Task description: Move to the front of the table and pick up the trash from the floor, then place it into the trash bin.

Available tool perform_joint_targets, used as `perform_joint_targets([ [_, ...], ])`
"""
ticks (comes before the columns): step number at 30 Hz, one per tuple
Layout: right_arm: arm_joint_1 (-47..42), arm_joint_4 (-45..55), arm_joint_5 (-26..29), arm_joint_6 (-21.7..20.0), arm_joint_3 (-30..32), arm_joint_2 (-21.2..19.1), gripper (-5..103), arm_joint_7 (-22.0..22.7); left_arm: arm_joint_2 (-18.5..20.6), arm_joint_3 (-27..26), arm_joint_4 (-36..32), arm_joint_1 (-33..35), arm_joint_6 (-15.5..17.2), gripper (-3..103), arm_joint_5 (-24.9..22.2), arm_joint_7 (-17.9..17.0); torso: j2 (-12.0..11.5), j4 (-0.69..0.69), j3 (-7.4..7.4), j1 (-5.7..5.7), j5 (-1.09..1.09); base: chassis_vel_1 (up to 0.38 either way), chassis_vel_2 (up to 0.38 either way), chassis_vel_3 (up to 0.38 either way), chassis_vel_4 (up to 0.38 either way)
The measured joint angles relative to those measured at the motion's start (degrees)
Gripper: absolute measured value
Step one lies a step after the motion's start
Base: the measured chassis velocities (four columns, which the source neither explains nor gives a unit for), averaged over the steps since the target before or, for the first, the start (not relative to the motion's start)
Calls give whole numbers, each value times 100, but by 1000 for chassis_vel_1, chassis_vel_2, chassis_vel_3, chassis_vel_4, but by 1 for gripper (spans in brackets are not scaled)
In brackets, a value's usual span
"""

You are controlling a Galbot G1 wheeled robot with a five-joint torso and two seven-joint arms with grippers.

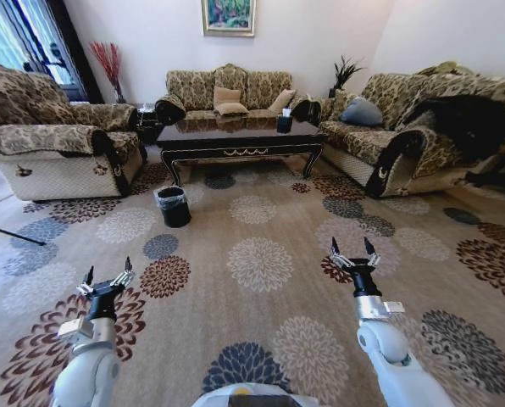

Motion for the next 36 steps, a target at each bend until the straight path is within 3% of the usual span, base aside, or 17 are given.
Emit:
perform_joint_targets([
  [36,0,0,0,0,0,0,100,0,0,0,0,0,-1,100,0,0,809,0,535,275,0,0,0,0,0],
])
